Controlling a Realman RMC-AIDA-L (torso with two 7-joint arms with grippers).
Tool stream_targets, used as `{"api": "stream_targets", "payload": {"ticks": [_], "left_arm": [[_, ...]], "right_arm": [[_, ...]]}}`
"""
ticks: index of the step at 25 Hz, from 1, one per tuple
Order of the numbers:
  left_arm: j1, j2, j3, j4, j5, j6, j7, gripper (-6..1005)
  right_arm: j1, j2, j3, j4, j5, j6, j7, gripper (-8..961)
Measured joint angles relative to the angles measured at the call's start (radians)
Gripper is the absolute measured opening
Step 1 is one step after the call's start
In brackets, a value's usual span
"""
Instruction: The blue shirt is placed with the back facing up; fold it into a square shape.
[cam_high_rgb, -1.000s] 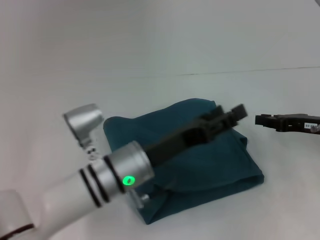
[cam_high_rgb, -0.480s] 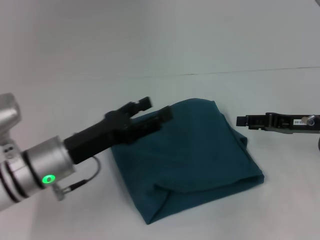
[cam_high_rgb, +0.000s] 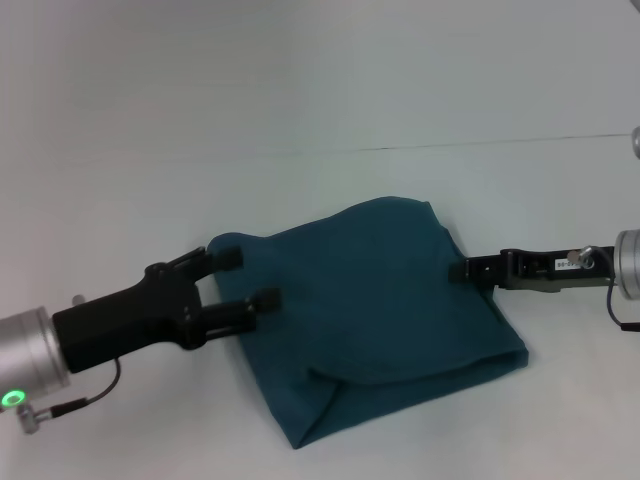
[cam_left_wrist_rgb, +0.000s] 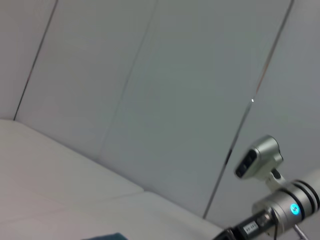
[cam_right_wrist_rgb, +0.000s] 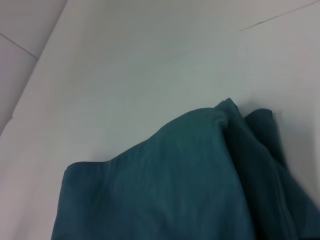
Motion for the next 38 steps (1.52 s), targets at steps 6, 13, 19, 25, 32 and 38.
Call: {"api": "stream_targets", "payload": {"ticks": [6,13,19,25,32,38], "left_arm": [[0.042,0.004,0.061,0.066,0.011,0.024,-0.027,939],[0.051,0.005,0.081,0.113,0.069,0.034,-0.046,939],[0.045,0.008,0.08,0.121,0.077,0.045,-0.068,939],[0.042,0.011,0.08,0.127,0.075,0.049,-0.076,939],[0.042,0.012,0.076,0.133,0.071,0.049,-0.077,938],[0.042,0.015,0.073,0.133,0.07,0.048,-0.077,938]], "right_arm": [[0.009,0.001,-0.007,0.015,-0.005,0.006,0.005,599],[0.008,0.001,-0.038,0.018,-0.009,0.018,0.03,598],[0.009,0.003,-0.04,0.035,-0.025,0.03,0.032,600],[0.016,0.012,-0.033,0.036,-0.021,0.028,0.028,601],[0.023,0.018,-0.035,0.039,-0.02,0.031,0.031,518],[0.027,0.031,-0.029,0.025,-0.011,0.033,0.012,344]]}}
